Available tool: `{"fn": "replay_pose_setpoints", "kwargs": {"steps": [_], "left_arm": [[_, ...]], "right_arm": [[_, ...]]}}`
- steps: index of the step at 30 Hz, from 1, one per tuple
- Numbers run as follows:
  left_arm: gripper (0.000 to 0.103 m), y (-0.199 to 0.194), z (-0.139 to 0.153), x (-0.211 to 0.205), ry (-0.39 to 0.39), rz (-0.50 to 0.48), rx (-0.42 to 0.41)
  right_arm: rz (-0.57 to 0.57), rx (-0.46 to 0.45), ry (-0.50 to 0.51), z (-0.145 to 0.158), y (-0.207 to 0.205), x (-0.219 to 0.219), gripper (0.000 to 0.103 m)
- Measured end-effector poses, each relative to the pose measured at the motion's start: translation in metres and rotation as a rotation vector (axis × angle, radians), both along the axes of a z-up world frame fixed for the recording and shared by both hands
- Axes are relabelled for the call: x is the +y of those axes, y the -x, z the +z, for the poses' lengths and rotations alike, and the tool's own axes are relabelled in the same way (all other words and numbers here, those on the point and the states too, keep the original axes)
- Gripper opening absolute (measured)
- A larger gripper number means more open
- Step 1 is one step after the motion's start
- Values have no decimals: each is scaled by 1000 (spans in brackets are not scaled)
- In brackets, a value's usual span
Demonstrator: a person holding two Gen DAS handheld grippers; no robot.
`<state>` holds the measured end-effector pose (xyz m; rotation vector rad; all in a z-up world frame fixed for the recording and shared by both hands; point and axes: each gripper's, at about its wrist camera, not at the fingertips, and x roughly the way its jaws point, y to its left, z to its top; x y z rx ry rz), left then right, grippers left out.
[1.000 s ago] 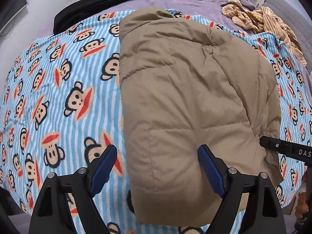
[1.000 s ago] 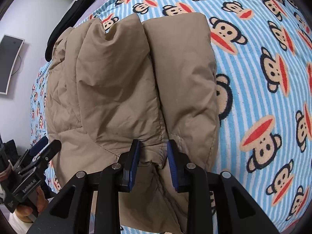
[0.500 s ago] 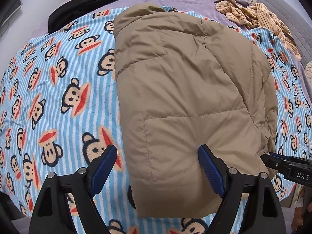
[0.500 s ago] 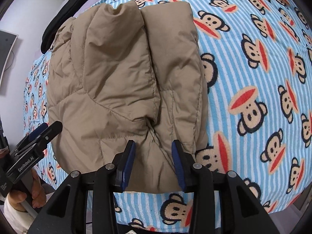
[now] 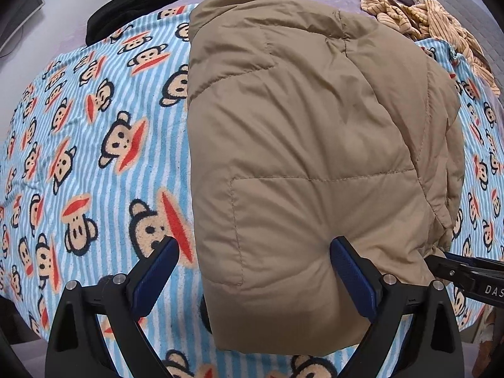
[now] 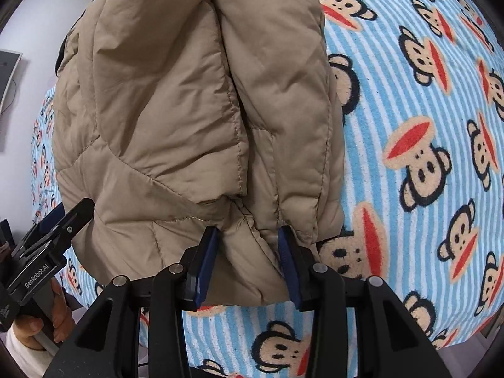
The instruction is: Fold large clothes
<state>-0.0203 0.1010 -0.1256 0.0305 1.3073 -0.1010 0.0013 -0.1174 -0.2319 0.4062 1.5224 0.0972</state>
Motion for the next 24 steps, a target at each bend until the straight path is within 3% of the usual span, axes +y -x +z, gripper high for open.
{"fn": "replay_pose_setpoints", "kwargs": {"steps": [5, 10, 24], "left_arm": [[98, 5, 8, -4, -13, 47, 15], [98, 15, 23, -9, -19, 59, 13], [97, 77, 92, -28, 2, 87, -53]], "right_arm": [[28, -2, -42, 9, 13, -19, 43], [53, -22, -52, 28, 25, -36, 51], [81, -80, -108, 74, 53, -66, 55]]}}
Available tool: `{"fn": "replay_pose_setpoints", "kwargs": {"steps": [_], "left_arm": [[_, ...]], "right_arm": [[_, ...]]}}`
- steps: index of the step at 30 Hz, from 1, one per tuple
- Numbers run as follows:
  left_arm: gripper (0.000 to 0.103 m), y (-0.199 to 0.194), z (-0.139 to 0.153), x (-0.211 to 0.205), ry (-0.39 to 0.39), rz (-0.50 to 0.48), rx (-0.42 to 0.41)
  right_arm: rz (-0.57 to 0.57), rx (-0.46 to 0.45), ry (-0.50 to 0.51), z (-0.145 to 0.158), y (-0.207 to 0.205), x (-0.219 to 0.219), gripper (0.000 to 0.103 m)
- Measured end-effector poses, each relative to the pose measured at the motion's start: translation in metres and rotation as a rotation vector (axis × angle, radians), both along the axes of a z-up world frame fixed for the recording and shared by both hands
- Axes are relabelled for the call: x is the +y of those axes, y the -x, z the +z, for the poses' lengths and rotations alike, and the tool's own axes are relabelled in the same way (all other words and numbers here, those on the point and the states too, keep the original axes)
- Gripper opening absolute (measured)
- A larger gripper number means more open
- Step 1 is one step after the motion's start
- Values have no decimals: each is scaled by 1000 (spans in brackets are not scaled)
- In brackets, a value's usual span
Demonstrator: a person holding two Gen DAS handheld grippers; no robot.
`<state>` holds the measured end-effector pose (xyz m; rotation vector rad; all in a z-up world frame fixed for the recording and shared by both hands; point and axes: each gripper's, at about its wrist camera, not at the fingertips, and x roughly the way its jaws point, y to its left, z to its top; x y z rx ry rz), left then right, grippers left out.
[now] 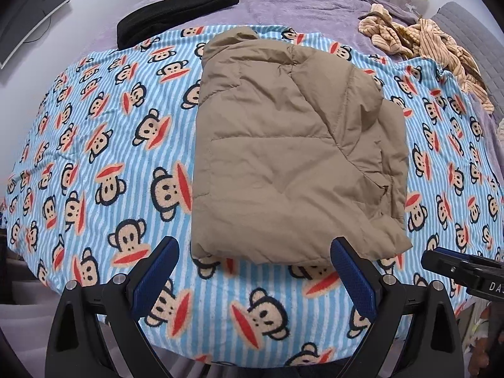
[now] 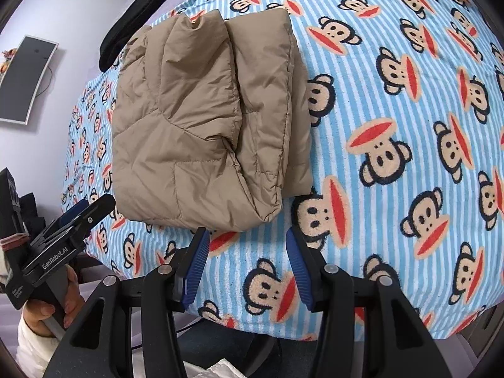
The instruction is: Fold large clothes
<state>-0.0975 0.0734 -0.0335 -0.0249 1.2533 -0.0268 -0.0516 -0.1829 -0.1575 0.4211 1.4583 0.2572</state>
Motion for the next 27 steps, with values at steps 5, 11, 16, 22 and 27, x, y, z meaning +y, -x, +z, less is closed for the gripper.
{"fn": "replay_pose_setpoints", "kwargs": {"steps": [5, 11, 16, 22, 27], "left_arm": [[97, 14, 23, -4, 5, 2, -33], [97, 15, 50, 0, -1, -17, -83], [98, 9, 65, 17, -20, -39, -125], [98, -7, 73, 47, -19, -15, -136], [103, -17, 76, 58, -36, -13, -145]], "right_arm": [[11, -27, -15, 13, 13, -3, 56], [13, -66, 11, 34, 19, 1, 57], [-7, -111, 37, 48, 15, 6, 64], [-46, -163, 63, 63, 5, 26, 67], [-52, -226, 99, 85, -1, 47, 80]]}}
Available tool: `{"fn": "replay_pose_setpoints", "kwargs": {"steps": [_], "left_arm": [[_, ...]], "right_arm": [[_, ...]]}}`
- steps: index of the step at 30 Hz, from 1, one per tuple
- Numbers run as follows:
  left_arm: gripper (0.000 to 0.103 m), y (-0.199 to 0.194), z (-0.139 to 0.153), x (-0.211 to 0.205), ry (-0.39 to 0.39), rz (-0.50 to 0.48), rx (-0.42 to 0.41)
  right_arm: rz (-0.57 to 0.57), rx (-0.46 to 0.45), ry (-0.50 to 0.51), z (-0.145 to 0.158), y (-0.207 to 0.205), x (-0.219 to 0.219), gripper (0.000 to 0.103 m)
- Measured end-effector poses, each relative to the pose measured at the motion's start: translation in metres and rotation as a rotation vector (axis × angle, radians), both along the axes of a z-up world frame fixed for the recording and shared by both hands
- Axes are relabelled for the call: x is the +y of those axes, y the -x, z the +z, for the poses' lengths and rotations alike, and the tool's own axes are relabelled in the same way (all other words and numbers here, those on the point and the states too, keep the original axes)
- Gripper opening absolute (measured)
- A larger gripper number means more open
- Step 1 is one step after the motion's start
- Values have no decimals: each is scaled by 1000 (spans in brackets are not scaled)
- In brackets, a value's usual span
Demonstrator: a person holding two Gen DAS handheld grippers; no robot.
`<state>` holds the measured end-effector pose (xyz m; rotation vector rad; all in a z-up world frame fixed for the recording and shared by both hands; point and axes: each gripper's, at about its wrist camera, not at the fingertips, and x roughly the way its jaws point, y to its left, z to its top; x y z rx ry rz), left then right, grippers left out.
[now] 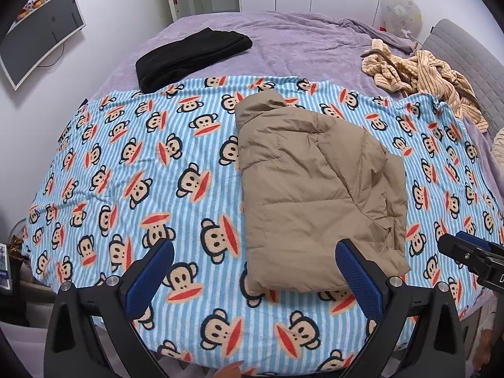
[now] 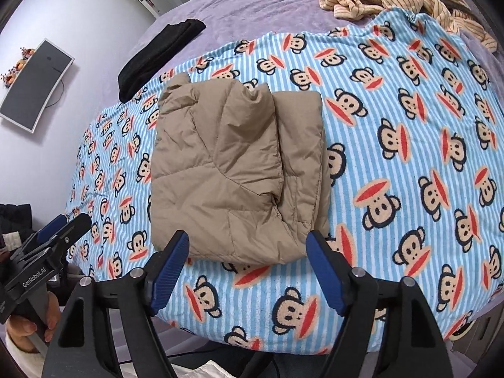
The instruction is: Fold large clothes
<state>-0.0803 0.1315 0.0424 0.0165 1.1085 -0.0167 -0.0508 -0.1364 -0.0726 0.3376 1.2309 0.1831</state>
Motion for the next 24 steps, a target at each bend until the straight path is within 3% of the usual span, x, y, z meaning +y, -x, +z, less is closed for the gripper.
{"fn": "replay_pose_setpoints", "kwargs": {"steps": [13, 15, 19, 24], "left_arm": [[103, -8, 27, 16, 9, 69, -68], [103, -9, 31, 17, 7, 78, -75], [103, -11, 35, 17, 5, 84, -85], [103, -10, 38, 16, 4, 94, -92]], "right_arm": [[-13, -139, 166, 49, -15, 30, 83], [-19, -170, 183, 56, -16, 32, 102], [-29, -228, 206, 68, -19, 35, 103], [-21, -216, 215, 74, -23, 37, 103]]}}
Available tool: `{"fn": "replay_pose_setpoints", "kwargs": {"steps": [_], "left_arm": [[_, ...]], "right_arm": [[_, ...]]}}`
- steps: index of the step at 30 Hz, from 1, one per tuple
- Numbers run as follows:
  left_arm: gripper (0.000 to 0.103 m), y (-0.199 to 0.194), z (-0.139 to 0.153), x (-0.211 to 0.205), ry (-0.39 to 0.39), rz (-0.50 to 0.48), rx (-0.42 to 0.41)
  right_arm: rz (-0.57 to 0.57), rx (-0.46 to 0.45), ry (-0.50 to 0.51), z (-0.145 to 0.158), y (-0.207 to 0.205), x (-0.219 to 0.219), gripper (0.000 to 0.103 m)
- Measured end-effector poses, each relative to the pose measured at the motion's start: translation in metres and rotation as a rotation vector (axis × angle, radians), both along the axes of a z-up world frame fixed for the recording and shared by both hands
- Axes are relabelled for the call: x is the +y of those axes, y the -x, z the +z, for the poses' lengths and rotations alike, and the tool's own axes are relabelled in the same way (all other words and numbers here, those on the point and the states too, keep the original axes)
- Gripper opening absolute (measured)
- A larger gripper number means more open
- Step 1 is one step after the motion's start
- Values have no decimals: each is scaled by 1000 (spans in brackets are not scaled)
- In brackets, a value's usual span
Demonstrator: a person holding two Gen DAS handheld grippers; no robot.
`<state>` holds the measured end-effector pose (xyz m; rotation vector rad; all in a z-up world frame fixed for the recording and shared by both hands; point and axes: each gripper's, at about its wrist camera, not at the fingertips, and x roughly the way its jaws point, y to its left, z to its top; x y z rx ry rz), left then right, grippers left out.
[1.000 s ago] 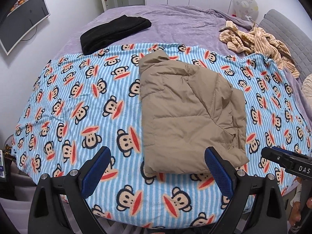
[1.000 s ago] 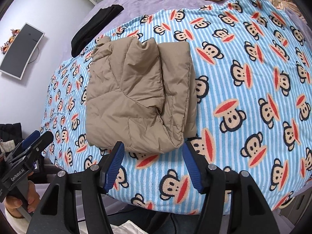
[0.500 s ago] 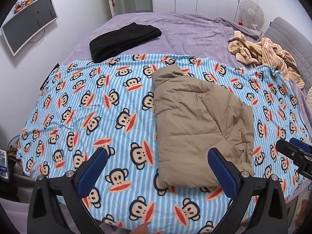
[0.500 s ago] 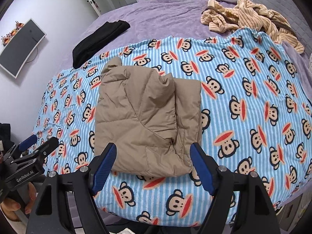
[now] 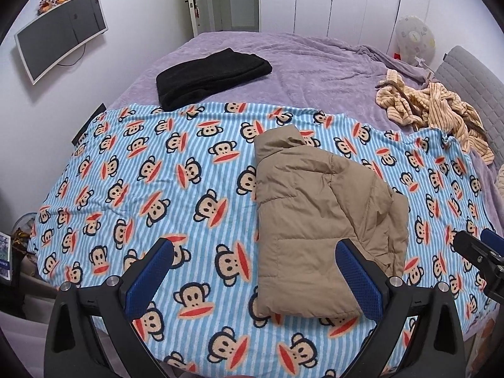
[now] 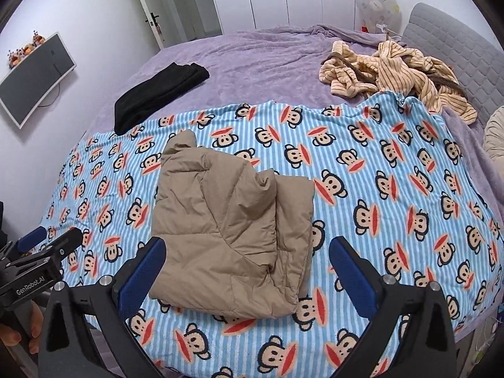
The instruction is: Fold large clothes
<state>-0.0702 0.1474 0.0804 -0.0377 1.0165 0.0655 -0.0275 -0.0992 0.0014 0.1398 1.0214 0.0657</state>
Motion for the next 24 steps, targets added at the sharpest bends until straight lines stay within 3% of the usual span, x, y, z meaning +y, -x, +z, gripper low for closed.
{"fn": "replay_pose_setpoints", "kwargs": {"steps": [24], "left_arm": [[103, 0, 2, 2, -2, 5, 2]], "right_arm": [[-4, 19, -6, -1, 0, 1, 103]]}}
